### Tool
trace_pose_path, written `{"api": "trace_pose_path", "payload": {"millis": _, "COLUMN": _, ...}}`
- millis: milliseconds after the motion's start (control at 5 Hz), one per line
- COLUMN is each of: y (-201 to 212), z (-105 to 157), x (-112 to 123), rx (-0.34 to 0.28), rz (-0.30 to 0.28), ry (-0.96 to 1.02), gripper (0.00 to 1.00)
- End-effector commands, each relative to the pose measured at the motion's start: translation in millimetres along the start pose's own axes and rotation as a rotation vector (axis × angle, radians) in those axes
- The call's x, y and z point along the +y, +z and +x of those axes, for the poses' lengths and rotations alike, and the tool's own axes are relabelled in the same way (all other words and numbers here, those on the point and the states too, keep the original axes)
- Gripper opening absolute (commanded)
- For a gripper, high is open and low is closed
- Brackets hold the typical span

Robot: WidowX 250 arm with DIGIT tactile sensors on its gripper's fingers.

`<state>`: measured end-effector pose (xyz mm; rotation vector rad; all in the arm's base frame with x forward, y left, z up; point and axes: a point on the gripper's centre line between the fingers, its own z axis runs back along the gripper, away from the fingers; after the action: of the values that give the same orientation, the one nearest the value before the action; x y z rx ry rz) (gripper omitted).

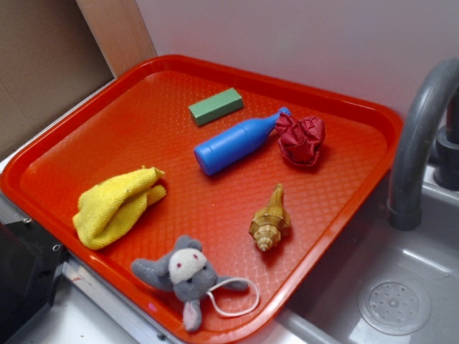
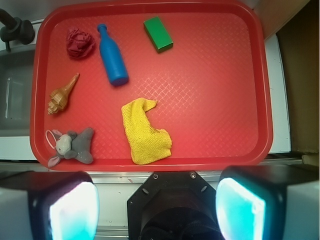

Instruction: Grab the shell.

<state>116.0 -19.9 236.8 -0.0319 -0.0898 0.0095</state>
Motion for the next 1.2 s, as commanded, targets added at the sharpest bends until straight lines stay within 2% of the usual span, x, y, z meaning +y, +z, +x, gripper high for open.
{"api": "trace_pose_path", "payload": {"millis": 0, "y": 0, "z": 0, "x": 0, "rx": 0.000, "rz": 0.000, "ry": 0.000, "gripper": 1.00}}
{"api": "trace_pose_path", "payload": {"millis": 200, "y": -7, "z": 8, "x": -16, "rx": 0.013, "rz": -0.022, "ry": 0.002, "gripper": 1.00}}
{"api": "trace_pose_path", "payload": {"millis": 400, "y": -14, "z": 15, "x": -53, "rx": -0.060, "rz": -0.026, "ry": 0.099, "gripper": 1.00}}
{"api": "trace_pose_path", "payload": {"millis": 600, "y": -30, "z": 23, "x": -85, "rx": -0.072, "rz": -0.016, "ry": 0.160, "gripper": 1.00}}
{"api": "trace_pose_path", "payload": {"millis": 800, "y": -57, "z": 36, "x": -112, "rx": -0.101, "rz": 0.017, "ry": 0.336, "gripper": 1.00}}
{"api": "trace_pose_path", "payload": {"millis": 1000, "y": -75, "z": 48, "x": -137, "rx": -0.111, "rz": 0.032, "ry": 0.423, "gripper": 1.00}}
